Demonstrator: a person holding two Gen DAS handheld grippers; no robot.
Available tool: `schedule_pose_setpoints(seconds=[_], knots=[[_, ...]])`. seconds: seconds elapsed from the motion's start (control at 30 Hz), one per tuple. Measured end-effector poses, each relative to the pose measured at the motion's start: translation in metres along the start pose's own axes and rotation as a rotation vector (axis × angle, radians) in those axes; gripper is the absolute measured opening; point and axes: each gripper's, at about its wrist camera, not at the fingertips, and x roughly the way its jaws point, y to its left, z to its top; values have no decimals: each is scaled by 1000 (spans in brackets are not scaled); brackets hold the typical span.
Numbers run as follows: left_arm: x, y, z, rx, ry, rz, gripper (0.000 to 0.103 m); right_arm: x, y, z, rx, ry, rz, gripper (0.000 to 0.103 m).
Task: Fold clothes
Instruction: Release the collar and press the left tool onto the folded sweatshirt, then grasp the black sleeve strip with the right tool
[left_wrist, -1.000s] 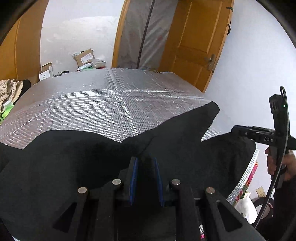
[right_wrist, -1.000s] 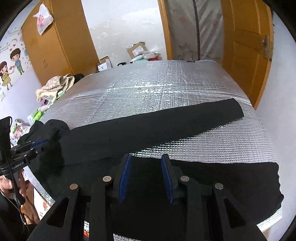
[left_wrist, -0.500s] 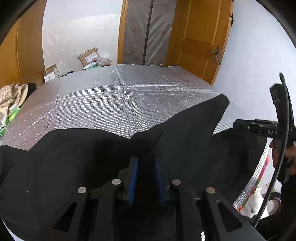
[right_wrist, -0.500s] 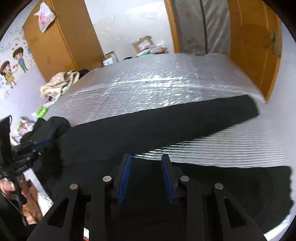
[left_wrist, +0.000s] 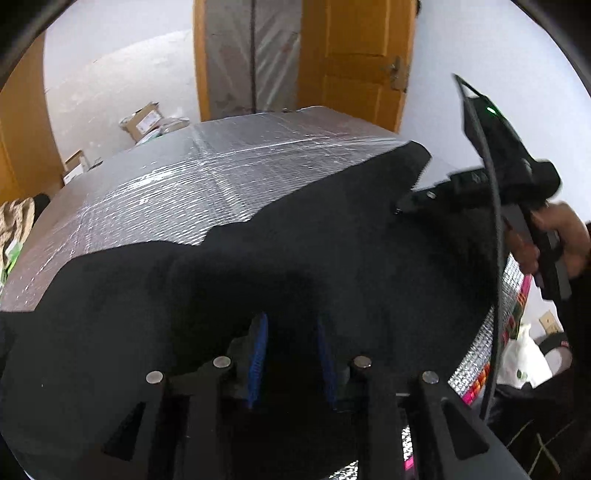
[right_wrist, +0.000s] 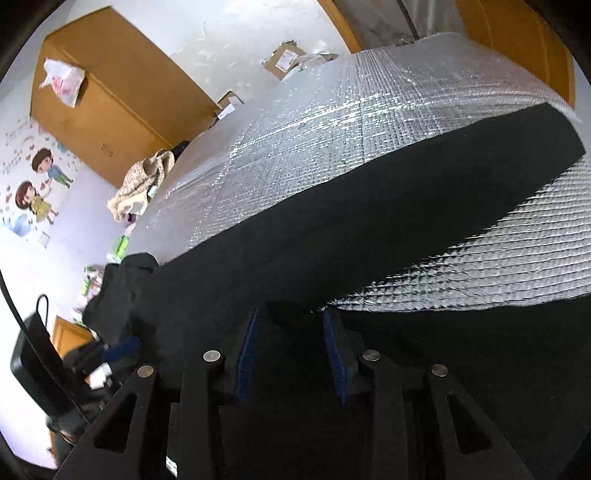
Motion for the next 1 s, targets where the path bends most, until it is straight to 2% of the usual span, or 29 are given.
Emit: schedule_pose_setpoints(seconds=[0.2, 0.33, 0.67, 0.7, 0.77, 0.8, 0.87, 0.93, 1.0], knots=[[12, -9, -4, 55, 36, 13, 40, 2, -6, 13, 84, 15, 48, 40], [15, -15, -5, 79, 23, 24, 41, -9, -7, 20, 95, -27, 18, 40], [26, -8, 0, 8, 18, 62, 41, 2, -11, 31, 140, 9, 14, 40], [27, -8, 0, 4, 18, 63, 41, 5, -11, 32, 138, 8, 16, 38], [26, -7, 1, -3, 12, 60, 37, 10, -10, 34, 140, 5, 24, 23], [23, -6, 1, -8, 4, 56, 34, 12, -12, 34, 146, 4, 33, 10], [18, -4, 1, -17, -12, 49, 17, 13, -14, 35, 155, -10, 61, 8], [13, -2, 2, -27, -28, 41, 8, 5, -12, 35, 151, -52, 98, 6], [8, 0, 2, -37, -44, 34, 5, -6, -8, 37, 134, -95, 125, 6]])
